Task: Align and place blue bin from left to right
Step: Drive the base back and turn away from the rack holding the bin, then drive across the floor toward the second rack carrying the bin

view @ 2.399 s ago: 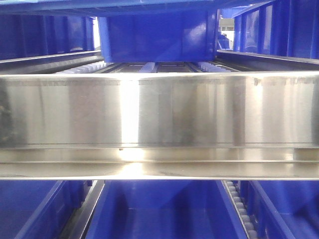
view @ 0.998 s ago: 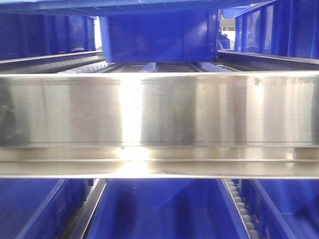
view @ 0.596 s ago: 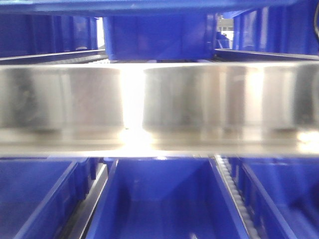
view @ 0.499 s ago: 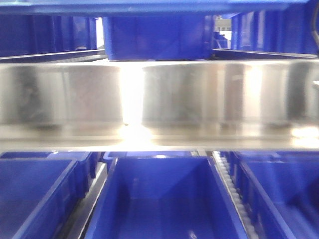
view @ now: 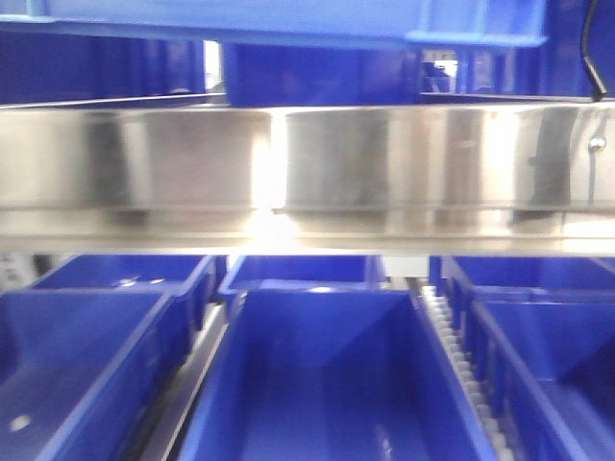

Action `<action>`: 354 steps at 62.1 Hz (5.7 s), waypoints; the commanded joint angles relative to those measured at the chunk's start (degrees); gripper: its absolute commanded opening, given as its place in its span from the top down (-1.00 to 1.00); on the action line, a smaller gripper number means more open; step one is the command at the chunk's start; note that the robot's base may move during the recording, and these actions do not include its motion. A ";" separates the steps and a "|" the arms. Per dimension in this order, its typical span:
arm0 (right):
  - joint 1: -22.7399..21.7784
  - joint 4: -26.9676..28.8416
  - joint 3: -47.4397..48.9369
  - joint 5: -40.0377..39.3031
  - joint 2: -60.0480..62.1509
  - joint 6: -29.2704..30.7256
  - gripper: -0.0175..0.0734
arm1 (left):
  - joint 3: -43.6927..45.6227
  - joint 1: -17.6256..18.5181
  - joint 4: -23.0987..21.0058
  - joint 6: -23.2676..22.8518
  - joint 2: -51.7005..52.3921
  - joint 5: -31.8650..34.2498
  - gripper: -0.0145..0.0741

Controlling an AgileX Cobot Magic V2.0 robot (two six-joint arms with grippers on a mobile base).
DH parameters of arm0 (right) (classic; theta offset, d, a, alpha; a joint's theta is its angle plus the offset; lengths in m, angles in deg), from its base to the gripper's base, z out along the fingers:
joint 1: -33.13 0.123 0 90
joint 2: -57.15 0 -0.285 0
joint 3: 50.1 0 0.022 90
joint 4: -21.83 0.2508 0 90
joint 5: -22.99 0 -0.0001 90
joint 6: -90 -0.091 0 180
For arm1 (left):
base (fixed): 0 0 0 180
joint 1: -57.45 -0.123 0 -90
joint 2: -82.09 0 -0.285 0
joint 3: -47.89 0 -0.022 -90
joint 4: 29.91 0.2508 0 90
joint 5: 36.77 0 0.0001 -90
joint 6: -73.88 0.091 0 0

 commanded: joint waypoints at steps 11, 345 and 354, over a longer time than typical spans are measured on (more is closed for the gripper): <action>1.04 5.23 0.99 -6.99 0.25 -1.48 0.76 | 1.38 1.85 -11.48 -0.33 1.79 9.55 0.65; 1.04 5.23 0.99 -8.20 0.25 -1.48 0.76 | 1.38 1.85 -11.37 -0.33 1.79 9.54 0.65; 1.04 5.23 0.99 -8.24 0.25 -1.48 0.76 | 1.38 1.85 -11.37 -0.33 1.79 9.54 0.65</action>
